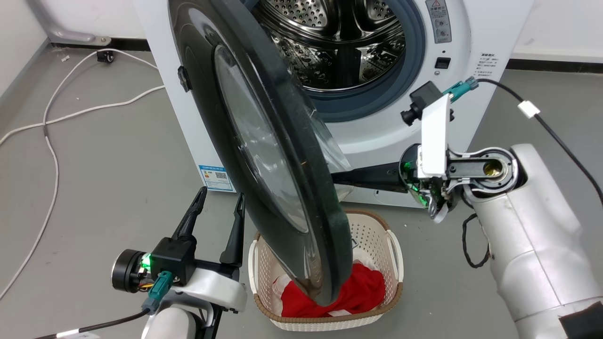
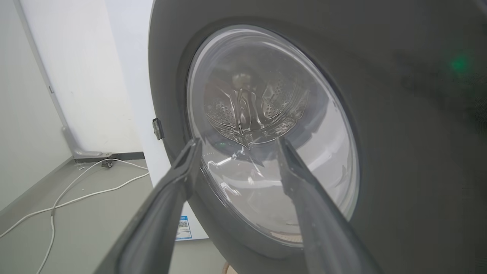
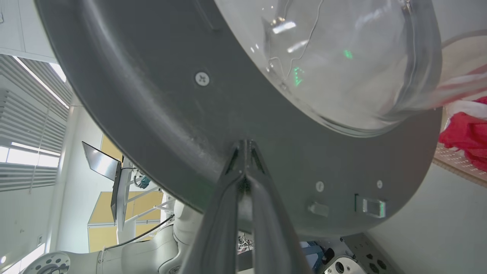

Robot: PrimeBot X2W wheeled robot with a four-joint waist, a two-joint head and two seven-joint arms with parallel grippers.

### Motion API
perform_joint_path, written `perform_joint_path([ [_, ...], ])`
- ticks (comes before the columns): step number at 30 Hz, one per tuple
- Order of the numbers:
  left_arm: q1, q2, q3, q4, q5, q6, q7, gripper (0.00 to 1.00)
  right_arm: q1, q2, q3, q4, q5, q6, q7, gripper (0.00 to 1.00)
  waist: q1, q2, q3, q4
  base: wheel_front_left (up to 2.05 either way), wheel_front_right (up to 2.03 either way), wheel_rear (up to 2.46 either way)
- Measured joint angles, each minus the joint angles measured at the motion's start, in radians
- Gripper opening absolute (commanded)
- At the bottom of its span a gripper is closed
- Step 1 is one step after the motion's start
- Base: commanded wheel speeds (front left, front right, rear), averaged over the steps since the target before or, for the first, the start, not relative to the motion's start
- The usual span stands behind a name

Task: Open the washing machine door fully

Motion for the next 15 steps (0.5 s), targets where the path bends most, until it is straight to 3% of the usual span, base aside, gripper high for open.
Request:
perform_joint_path([
  [15, 0.019, -0.001, 0.006, -0.008, -0.003, 0.002, 0.0, 1.0, 0.051, 0.0, 0.167, -0.046, 0.165, 0.0, -0.13, 0.0, 0.0001, 0.0, -0.003, -0.024, 0.0, 0.0, 0.0],
])
